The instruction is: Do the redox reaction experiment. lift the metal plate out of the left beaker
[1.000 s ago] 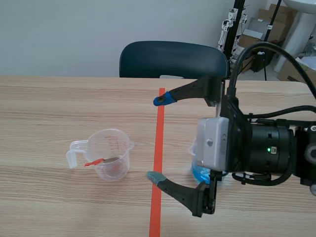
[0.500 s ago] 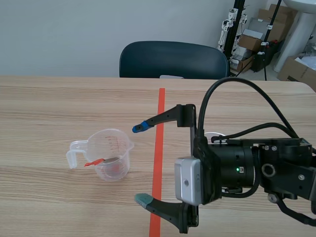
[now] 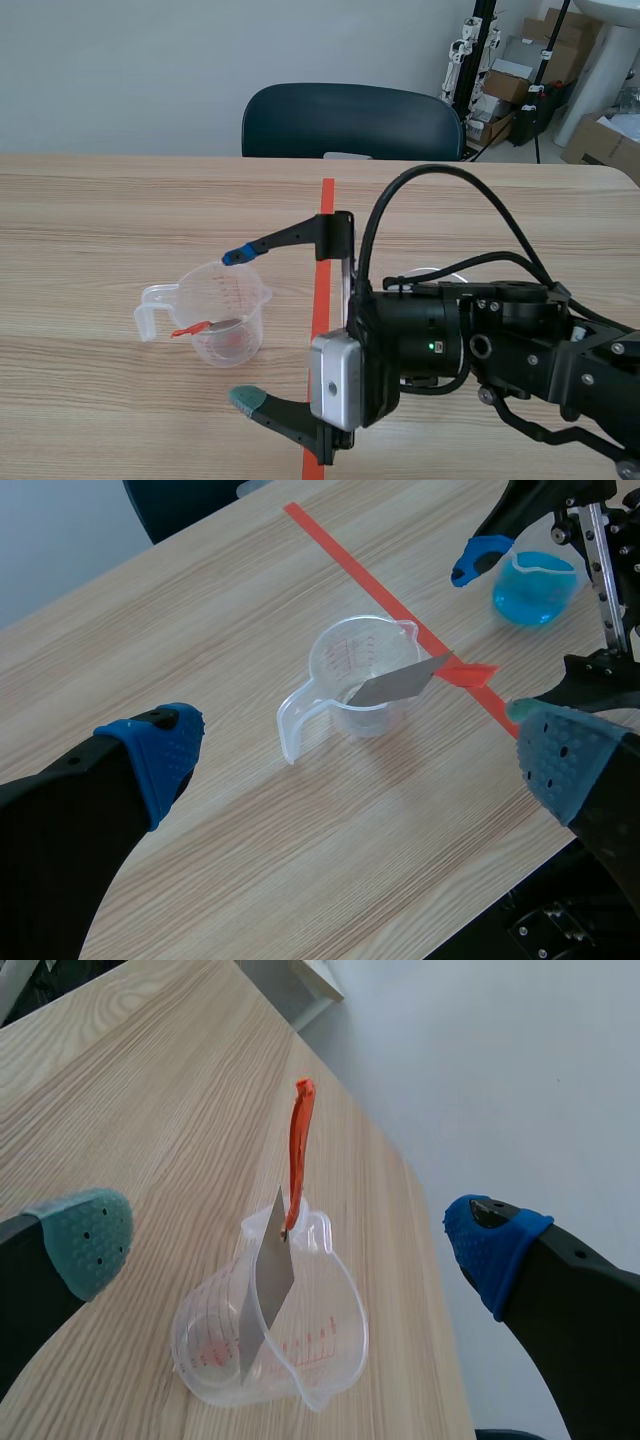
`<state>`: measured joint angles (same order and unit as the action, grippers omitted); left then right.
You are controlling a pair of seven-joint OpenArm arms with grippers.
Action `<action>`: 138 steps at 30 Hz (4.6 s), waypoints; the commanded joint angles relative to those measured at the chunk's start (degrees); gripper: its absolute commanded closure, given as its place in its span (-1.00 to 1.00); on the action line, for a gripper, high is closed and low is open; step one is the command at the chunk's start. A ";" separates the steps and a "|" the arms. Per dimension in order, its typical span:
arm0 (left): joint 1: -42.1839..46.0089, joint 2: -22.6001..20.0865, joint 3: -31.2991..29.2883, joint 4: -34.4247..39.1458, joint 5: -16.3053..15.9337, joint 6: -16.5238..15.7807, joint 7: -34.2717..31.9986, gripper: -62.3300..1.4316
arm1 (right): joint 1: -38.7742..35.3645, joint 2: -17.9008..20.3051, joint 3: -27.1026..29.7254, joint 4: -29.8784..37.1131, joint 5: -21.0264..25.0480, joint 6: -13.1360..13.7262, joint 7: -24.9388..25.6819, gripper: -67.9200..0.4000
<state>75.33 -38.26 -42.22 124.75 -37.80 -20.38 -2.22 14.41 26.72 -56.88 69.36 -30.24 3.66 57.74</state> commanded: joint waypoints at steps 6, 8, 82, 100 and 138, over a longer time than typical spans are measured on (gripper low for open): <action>0.11 0.17 -0.26 0.48 -0.59 0.09 -1.01 -1.00 | 0.98 -1.55 -0.52 1.20 0.42 -0.31 0.94 -0.99; 0.11 0.17 -0.26 0.48 -0.59 0.09 -1.01 -1.00 | 0.98 -1.68 -1.20 1.20 0.42 -0.33 0.96 -0.83; 0.11 0.33 -0.26 0.48 -0.61 0.09 -0.98 -1.00 | 1.60 -6.23 -2.01 1.20 -0.61 -2.36 -4.07 0.99; 0.11 0.33 -0.26 0.48 -0.61 0.09 -0.98 -1.00 | 1.79 -8.63 -1.90 1.22 16.74 3.26 -12.33 0.99; 0.11 0.33 -0.26 0.48 -0.61 0.09 -1.01 -1.00 | 4.81 -10.84 6.05 3.34 45.46 18.32 -31.39 0.99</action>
<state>75.35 -38.26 -42.22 124.75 -37.80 -20.23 -2.22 17.58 16.51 -50.89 70.83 14.22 21.89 26.09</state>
